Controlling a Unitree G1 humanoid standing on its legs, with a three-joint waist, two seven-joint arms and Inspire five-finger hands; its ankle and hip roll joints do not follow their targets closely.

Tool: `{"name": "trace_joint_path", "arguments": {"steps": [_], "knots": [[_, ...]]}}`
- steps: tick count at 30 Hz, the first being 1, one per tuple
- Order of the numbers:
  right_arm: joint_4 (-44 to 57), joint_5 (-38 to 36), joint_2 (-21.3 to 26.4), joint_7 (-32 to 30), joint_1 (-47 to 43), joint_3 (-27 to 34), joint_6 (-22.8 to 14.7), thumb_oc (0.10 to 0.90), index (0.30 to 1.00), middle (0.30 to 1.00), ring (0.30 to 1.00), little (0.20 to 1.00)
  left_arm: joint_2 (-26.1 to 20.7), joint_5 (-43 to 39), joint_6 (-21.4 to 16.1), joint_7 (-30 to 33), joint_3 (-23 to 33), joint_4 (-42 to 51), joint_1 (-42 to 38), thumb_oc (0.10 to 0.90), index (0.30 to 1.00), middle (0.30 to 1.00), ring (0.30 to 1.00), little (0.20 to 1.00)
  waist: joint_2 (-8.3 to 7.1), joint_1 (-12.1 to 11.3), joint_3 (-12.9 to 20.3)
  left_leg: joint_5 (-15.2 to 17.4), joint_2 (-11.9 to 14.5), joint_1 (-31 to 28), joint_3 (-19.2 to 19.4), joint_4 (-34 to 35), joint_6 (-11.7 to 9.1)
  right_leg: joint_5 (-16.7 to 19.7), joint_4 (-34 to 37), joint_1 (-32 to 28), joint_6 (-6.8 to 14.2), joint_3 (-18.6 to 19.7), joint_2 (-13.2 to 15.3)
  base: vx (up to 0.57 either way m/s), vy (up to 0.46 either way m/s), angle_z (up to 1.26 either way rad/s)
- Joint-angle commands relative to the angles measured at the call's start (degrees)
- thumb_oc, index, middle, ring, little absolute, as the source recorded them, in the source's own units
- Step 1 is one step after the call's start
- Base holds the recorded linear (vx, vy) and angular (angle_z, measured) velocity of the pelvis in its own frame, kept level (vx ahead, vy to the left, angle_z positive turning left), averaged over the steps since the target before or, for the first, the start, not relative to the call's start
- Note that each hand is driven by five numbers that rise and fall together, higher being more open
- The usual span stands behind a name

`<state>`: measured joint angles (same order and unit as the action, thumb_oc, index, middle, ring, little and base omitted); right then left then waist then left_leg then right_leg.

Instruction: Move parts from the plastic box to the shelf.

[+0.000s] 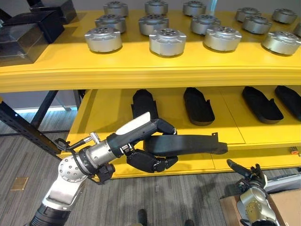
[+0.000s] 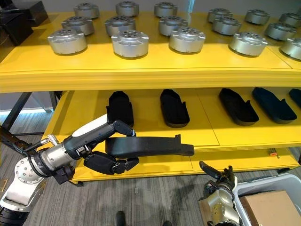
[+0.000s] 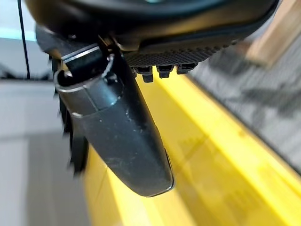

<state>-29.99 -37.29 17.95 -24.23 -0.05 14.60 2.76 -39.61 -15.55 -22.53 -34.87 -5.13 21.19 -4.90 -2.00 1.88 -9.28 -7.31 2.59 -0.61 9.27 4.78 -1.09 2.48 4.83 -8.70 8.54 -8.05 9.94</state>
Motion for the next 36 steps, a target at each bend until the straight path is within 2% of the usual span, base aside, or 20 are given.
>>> {"name": "trace_joint_path", "arguments": {"steps": [1, 4, 5, 6, 8, 9, 11, 12, 16, 20, 22, 26, 27, 36], "knots": [[0.55, 0.36, 5.94, -0.68, -4.70, 2.97, -5.33, 0.900, 1.000, 1.000, 1.000, 1.000, 3.34, -10.23, -4.47, 1.01, 2.28, 4.62, -5.38, 0.400, 0.300, 0.300, 0.300, 0.300, 0.77, -0.25, 4.74, 9.87, 1.01, -7.28, 0.15, 0.19, 0.09, 2.96, -1.40, 2.59, 0.82, -1.27, -0.12, 0.00, 0.000, 0.00], [-1.40, 1.14, 6.33, -2.02, -5.59, 3.16, -5.01, 0.900, 1.000, 1.000, 1.000, 1.000, 3.84, -10.78, -5.37, 1.08, 1.61, 4.85, -6.35, 0.400, 0.300, 0.300, 0.300, 0.300, 0.83, -0.08, 4.81, 10.11, 0.84, -7.70, 0.30, 0.15, 0.30, 2.62, -1.99, 2.72, 0.76, -0.98, -0.22, 0.00, 0.000, 0.00], [-1.94, 0.36, 6.40, -2.48, -5.90, 3.03, -4.84, 0.900, 1.000, 1.000, 1.000, 1.000, 3.90, -10.27, -6.50, 1.61, 1.37, 4.92, -6.74, 0.400, 0.300, 0.300, 0.300, 0.300, 0.80, -0.15, 4.87, 10.22, 0.81, -7.80, 0.29, 0.13, 0.42, 2.53, -2.10, 2.66, 0.73, -0.94, -0.23, 0.00, 0.000, 0.00], [-3.09, 0.08, 6.37, -2.65, -6.07, 3.25, -4.61, 0.900, 1.000, 1.000, 1.000, 1.000, 3.74, -7.67, -9.41, 4.57, 1.29, 5.13, -7.92, 0.400, 0.300, 0.300, 0.300, 0.300, 0.80, -0.12, 5.05, 10.27, 0.73, -7.99, 0.20, 0.15, 0.44, 2.44, -2.34, 2.64, 0.76, -0.99, -0.28, 0.00, 0.000, 0.00], [-3.82, 0.24, 6.25, -2.59, -6.08, 3.33, -4.54, 0.900, 1.000, 1.000, 1.000, 1.000, 3.52, -5.37, -11.27, 6.86, 1.77, 5.18, -8.37, 0.400, 0.300, 0.300, 0.300, 0.300, 0.79, -0.16, 5.19, 10.37, 0.69, -8.12, 0.17, 0.19, 0.48, 2.44, -2.33, 2.58, 0.80, -1.02, -0.24, -0.01, -0.005, 0.04], [-4.50, -0.21, 5.97, -2.69, -5.86, 3.08, -4.78, 0.900, 1.000, 1.000, 1.000, 1.000, 2.65, 0.65, -14.26, 12.68, 2.39, 5.02, -9.61, 0.400, 0.300, 0.300, 0.300, 0.300, 0.76, -0.19, 5.46, 10.45, 0.74, -8.12, 0.09, 0.22, 0.46, 2.39, -2.28, 2.51, 0.88, -1.12, -0.19, 0.00, 0.000, 0.00], [-4.59, -0.22, 5.75, -2.30, -5.34, 2.89, -5.29, 0.900, 1.000, 1.000, 1.000, 1.000, 1.50, 7.77, -17.08, 19.46, 3.64, 4.71, -10.38, 0.400, 0.300, 0.300, 0.300, 0.300, 0.66, -0.19, 5.64, 10.48, 0.69, -8.11, -0.04, 0.22, 0.46, 2.30, -2.37, 2.50, 0.93, -1.20, -0.19, 0.00, 0.000, 0.00], [-4.03, -0.41, 5.50, -2.22, -4.75, 2.81, -4.92, 0.900, 1.000, 1.000, 1.000, 1.000, 0.12, 12.54, -18.93, 25.93, 4.60, 3.89, -10.68, 0.400, 0.300, 0.300, 0.300, 0.300, 0.59, -0.06, 5.82, 10.53, 0.60, -8.18, -0.12, 0.22, 0.49, 2.14, -2.54, 2.51, 0.96, -1.21, -0.23, 0.00, 0.000, 0.00], [-3.30, -0.59, 4.53, -2.17, -3.53, 2.24, -5.30, 0.900, 1.000, 1.000, 1.000, 1.000, -0.66, 23.11, -22.70, 38.94, 7.70, 3.65, -9.96, 0.400, 0.300, 0.300, 0.300, 0.300, 0.29, -0.07, 6.01, 10.54, 0.58, -8.20, -0.29, 0.22, 0.48, 1.73, -2.76, 2.42, 0.97, -1.43, -0.41, 0.00, 0.000, 0.00], [-3.11, 0.00, 3.80, -2.47, -3.01, 0.86, -5.65, 0.900, 1.000, 1.000, 1.000, 1.000, -0.19, 31.42, -22.18, 48.84, 8.76, 2.96, -9.81, 0.400, 0.300, 0.300, 0.300, 0.300, -0.07, 0.00, 6.22, 10.57, 0.60, -8.31, -0.34, 0.22, 0.41, 1.50, -2.82, 2.22, 0.92, -1.61, -0.54, 0.00, 0.000, 0.00], [-3.07, -0.24, 3.72, -1.78, -2.87, 0.60, -6.10, 0.900, 1.000, 1.000, 1.000, 1.000, -0.02, 33.71, -21.18, 50.93, 8.93, 2.75, -9.52, 0.400, 0.300, 0.300, 0.300, 0.300, -0.19, 0.09, 6.25, 10.67, 0.57, -8.42, -0.35, 0.21, 0.44, 1.31, -3.02, 2.16, 0.88, -1.55, -0.68, 0.00, 0.000, 0.00], [-0.14, -0.89, 3.51, 2.16, -2.59, -0.36, -8.96, 0.900, 1.000, 1.000, 1.000, 1.000, -0.09, 35.57, -19.12, 51.23, 8.19, 2.31, -8.87, 0.400, 0.300, 0.300, 0.300, 0.300, -0.32, 0.29, 6.08, 10.73, 0.47, -8.51, -0.54, 0.11, 0.66, 0.82, -3.64, 2.18, 0.67, -1.32, -0.99, 0.00, 0.000, 0.00], [4.39, -0.77, 3.08, 3.18, -2.08, -1.44, -10.02, 0.900, 1.000, 1.000, 1.000, 1.000, -0.31, 35.83, -18.86, 51.32, 7.75, 2.09, -8.06, 0.400, 0.300, 0.300, 0.300, 0.300, -0.32, 0.61, 5.83, 10.81, 0.34, -8.50, -0.64, 0.00, 0.90, 0.42, -4.18, 2.41, 0.52, -0.97, -1.21, 0.00, 0.000, 0.00], [23.12, 4.69, 1.69, 3.28, 1.30, -2.71, -11.21, 0.900, 1.000, 1.000, 1.000, 1.000, 0.13, 34.73, -17.62, 50.91, 8.17, 3.10, -3.20, 0.400, 0.300, 0.300, 0.300, 0.300, 0.13, 2.69, 4.90, 11.22, 0.05, -8.60, 0.24, -0.32, 1.64, -1.21, -5.97, 3.32, 0.20, 0.60, -1.94, 0.00, 0.000, 0.00]]}}
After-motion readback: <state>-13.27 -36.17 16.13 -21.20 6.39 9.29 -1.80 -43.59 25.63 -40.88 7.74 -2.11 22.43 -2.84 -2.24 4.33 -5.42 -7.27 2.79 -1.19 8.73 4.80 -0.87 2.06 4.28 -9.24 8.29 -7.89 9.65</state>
